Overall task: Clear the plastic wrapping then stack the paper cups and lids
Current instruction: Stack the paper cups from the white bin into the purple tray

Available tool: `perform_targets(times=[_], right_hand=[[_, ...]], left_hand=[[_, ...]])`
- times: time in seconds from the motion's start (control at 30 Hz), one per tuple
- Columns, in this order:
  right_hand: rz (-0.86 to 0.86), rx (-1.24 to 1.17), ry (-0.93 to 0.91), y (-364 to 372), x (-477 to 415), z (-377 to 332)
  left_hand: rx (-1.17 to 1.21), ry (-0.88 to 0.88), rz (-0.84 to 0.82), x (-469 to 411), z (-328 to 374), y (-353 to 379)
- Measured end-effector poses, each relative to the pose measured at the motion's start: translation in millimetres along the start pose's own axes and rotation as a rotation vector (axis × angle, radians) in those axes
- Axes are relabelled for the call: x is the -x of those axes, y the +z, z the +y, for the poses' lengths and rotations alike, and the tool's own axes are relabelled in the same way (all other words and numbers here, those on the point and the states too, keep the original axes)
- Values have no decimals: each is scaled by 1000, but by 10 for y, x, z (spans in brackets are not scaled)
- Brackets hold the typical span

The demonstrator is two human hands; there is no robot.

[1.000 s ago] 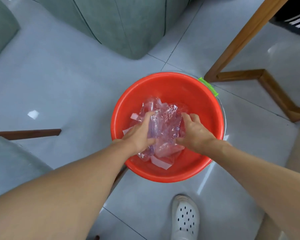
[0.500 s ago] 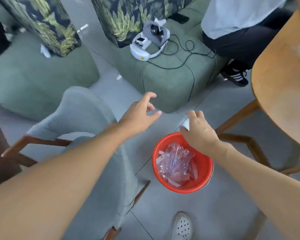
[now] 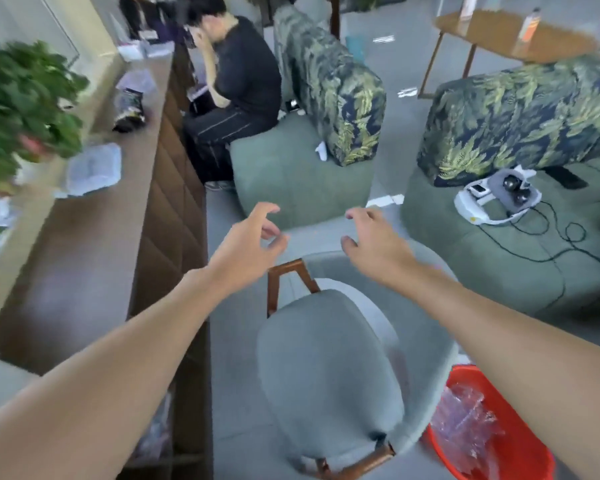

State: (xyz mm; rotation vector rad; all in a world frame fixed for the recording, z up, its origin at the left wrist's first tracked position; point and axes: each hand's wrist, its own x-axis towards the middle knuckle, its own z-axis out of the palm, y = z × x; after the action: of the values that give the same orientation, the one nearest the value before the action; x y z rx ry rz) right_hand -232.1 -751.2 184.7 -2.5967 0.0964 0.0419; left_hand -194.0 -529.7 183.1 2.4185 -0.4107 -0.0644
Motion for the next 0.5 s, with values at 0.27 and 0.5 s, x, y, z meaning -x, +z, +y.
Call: perform_targets(times=[0.27, 0.5], right_hand=[[-174, -18, -404, 931, -255, -2175], [-336, 25, -685, 1578, -217, -3559]], left_hand=[[-106, -290, 290, 1156, -1225, -1662], [-120, -561, 455, 2087, -1866, -2291]])
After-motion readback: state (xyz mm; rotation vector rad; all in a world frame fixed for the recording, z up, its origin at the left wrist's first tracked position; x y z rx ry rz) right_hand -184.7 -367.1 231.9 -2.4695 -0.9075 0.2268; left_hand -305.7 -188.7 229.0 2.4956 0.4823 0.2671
